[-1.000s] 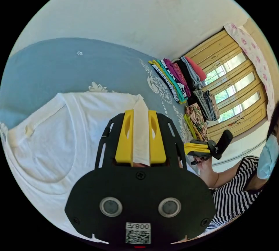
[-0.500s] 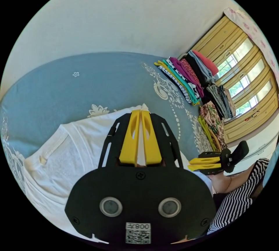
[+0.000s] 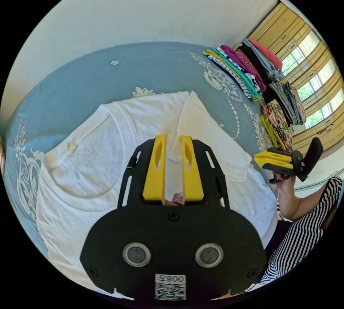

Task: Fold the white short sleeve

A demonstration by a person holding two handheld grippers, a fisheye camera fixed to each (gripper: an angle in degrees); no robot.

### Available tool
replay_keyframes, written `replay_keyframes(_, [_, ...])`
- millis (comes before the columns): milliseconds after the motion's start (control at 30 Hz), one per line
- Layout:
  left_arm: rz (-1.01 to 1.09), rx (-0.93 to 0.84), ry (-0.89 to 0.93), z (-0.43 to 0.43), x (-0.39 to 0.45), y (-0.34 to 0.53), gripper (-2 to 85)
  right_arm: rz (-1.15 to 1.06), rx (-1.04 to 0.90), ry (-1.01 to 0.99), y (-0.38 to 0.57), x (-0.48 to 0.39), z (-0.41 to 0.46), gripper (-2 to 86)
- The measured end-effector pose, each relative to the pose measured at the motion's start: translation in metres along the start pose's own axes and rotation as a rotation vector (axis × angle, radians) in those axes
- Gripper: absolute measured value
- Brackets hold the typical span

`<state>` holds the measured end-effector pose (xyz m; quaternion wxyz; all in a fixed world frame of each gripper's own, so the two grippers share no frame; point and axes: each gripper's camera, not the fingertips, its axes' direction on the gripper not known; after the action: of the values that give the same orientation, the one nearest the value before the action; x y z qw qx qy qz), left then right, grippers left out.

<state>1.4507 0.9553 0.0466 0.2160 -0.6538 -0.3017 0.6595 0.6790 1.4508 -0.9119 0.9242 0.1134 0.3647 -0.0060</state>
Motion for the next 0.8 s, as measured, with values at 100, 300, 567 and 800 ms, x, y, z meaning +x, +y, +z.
replay_keyframes(100, [-0.011, 0.0, 0.023, -0.006, 0.001, 0.004, 6.3, -0.097, 0.002, 0.011, 0.001, -0.019, 0.006, 5.8])
replay_keyframes(300, [0.003, -0.009, 0.038, -0.018, 0.011, 0.015, 6.4, -0.392, -0.085, 0.104, 0.011, -0.057, 0.044, 7.0])
replay_keyframes(567, [-0.006, -0.008, 0.027, -0.039, 0.02, 0.03, 3.0, -0.544, -0.085, 0.321, 0.022, -0.076, 0.093, 2.3])
replay_keyframes(800, [-0.006, 0.072, -0.008, -0.085, 0.03, 0.05, 1.5, -0.461, 0.015, 0.11, 0.013, -0.062, 0.089, 1.5])
